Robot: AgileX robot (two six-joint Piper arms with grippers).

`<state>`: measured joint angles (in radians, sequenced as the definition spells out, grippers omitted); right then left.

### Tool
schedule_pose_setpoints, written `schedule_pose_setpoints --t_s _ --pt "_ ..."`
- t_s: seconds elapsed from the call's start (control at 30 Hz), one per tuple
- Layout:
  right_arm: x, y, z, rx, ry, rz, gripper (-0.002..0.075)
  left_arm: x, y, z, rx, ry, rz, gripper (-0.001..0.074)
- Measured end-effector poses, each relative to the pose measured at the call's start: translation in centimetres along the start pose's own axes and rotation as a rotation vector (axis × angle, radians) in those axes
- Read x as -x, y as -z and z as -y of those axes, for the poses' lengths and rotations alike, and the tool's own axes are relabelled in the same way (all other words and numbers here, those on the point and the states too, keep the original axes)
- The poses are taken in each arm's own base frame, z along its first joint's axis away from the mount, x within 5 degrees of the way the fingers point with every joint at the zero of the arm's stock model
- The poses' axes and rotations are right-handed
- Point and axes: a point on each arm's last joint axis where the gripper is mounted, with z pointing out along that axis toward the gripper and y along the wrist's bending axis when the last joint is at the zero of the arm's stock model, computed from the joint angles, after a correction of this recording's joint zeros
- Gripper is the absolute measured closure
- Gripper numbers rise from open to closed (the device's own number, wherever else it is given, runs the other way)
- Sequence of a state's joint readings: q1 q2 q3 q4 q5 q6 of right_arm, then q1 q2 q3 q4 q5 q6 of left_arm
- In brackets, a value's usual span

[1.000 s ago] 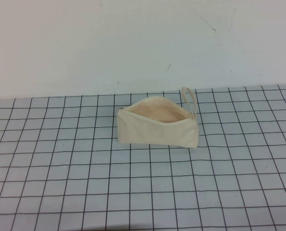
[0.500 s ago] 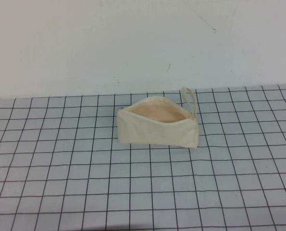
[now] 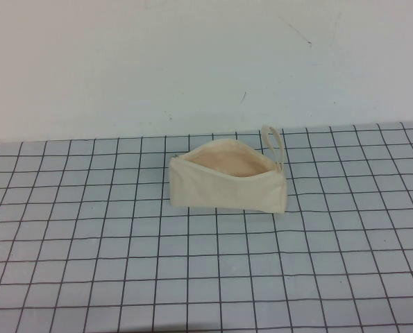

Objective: Put eraser into pencil case

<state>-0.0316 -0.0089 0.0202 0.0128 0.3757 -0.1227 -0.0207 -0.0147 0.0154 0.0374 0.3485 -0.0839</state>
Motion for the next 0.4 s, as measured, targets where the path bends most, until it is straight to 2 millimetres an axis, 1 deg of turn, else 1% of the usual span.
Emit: schedule_pose_setpoints --t_s 0.4 --pt "0.0 0.0 0.01 -0.002 -0.015 0.0 0.0726 0.0 0.0 0.0 0.0 0.0 0.0 0.0736"
